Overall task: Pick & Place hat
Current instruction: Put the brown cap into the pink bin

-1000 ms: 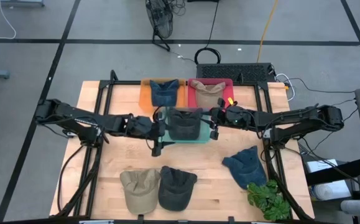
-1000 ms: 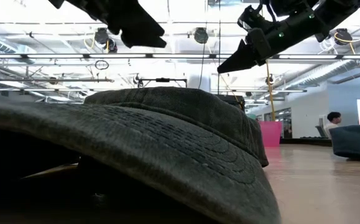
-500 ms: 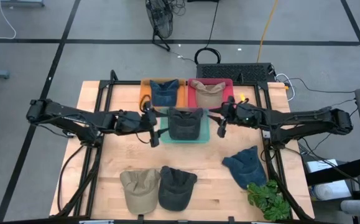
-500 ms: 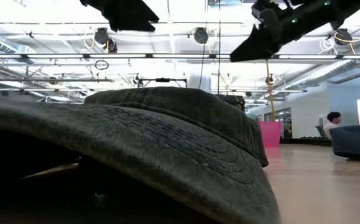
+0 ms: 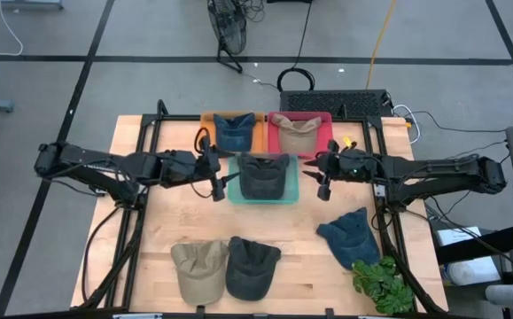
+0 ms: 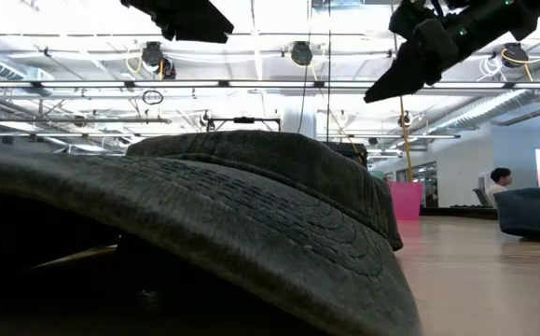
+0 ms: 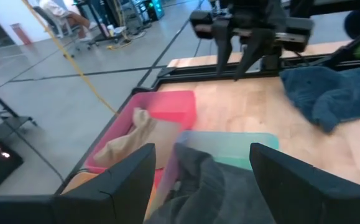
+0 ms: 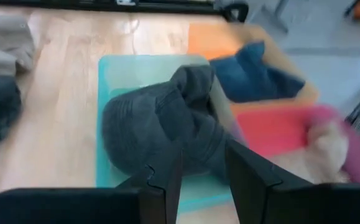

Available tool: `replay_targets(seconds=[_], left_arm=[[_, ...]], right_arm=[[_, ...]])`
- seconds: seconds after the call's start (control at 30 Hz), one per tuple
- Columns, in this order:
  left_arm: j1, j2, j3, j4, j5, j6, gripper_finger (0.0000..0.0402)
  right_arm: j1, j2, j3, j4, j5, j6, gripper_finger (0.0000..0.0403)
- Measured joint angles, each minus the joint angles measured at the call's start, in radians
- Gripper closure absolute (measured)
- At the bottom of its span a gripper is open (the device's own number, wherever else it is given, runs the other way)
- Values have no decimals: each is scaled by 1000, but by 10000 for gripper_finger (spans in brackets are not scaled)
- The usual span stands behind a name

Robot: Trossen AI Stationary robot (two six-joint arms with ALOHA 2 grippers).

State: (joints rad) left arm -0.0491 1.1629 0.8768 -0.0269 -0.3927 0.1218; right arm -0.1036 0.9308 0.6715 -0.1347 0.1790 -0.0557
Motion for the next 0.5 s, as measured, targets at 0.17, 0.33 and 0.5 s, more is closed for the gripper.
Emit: replay_targets(seconds=[0.17, 0.33, 0.5], left_arm=[[57, 1, 0, 19, 41, 0, 131], [100, 4, 0, 40, 132, 0, 131], [108, 4, 0, 34, 135, -40, 131]], right_arm=[[0, 0, 0, 115, 0, -211, 303], [0, -1, 0, 188, 0, -295, 303], [-1, 1, 0, 139, 2, -305, 303]])
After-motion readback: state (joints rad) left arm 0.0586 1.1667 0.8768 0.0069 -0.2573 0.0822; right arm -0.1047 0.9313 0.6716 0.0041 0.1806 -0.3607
